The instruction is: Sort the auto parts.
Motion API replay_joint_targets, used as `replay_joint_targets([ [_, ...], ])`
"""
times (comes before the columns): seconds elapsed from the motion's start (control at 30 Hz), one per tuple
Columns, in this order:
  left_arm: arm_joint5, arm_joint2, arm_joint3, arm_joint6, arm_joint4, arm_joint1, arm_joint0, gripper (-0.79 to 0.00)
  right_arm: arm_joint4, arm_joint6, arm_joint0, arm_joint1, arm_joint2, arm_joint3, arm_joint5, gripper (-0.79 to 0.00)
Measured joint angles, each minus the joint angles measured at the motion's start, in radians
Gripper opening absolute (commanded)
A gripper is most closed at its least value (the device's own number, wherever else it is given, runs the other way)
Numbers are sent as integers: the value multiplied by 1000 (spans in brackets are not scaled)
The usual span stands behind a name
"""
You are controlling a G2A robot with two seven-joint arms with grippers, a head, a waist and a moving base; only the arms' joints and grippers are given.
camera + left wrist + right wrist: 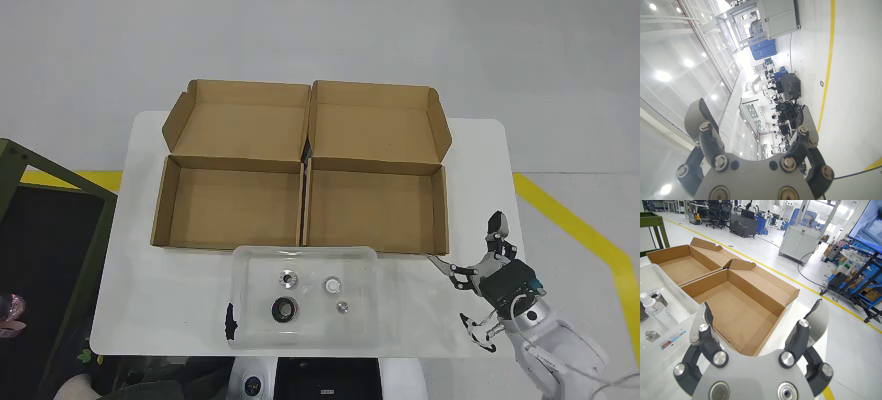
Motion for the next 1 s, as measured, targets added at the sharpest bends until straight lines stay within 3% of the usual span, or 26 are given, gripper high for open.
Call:
replay_joint_targets([
  [0.27, 0, 0, 0, 0, 0, 0, 0, 0, -2, 13, 4, 0, -5, 0, -3, 0],
  [0.67, 0, 0, 0, 0, 0, 0, 0, 0, 31, 271, 126, 14, -139, -39, -197, 0],
  [1.0, 0, 0, 0, 0, 0, 0, 0, 0, 7, 493, 251, 22, -326, -64, -329, 0],
])
